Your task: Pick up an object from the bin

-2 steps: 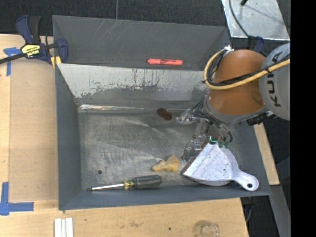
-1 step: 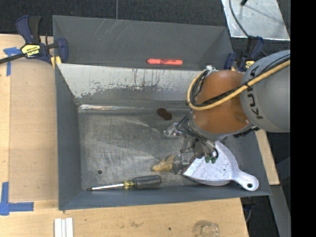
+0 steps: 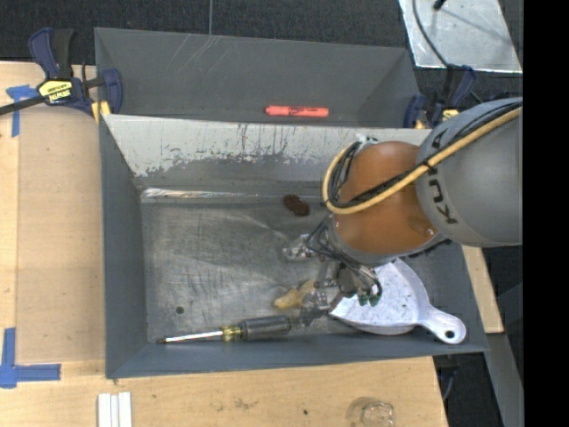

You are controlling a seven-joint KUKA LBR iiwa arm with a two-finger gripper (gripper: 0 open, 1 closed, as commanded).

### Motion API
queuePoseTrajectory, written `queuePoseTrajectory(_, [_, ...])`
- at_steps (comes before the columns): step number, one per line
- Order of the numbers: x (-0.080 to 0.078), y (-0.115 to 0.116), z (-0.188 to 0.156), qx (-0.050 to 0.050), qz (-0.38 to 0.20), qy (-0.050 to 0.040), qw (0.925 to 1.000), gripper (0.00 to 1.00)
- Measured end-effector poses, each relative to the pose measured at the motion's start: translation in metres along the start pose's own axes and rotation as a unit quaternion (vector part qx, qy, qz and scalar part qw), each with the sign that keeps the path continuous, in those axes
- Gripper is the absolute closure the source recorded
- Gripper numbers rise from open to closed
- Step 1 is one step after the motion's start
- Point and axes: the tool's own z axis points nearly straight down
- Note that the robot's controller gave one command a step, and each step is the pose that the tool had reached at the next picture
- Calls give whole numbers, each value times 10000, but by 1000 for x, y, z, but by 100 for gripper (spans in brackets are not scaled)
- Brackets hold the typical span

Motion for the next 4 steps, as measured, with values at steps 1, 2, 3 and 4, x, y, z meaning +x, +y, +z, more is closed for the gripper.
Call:
queuePoseTrajectory(1, [9,-41,25,16,-791,-117,9968,100])
queuePoseTrajectory(2, [9,-41,25,16,-791,-117,9968,100])
queuePoseTrajectory(3, [-1,-51,-98,4,-1145,-9,9934,100])
queuePoseTrajectory(4, [-1,-51,-98,3,-1143,-8,9935,100])
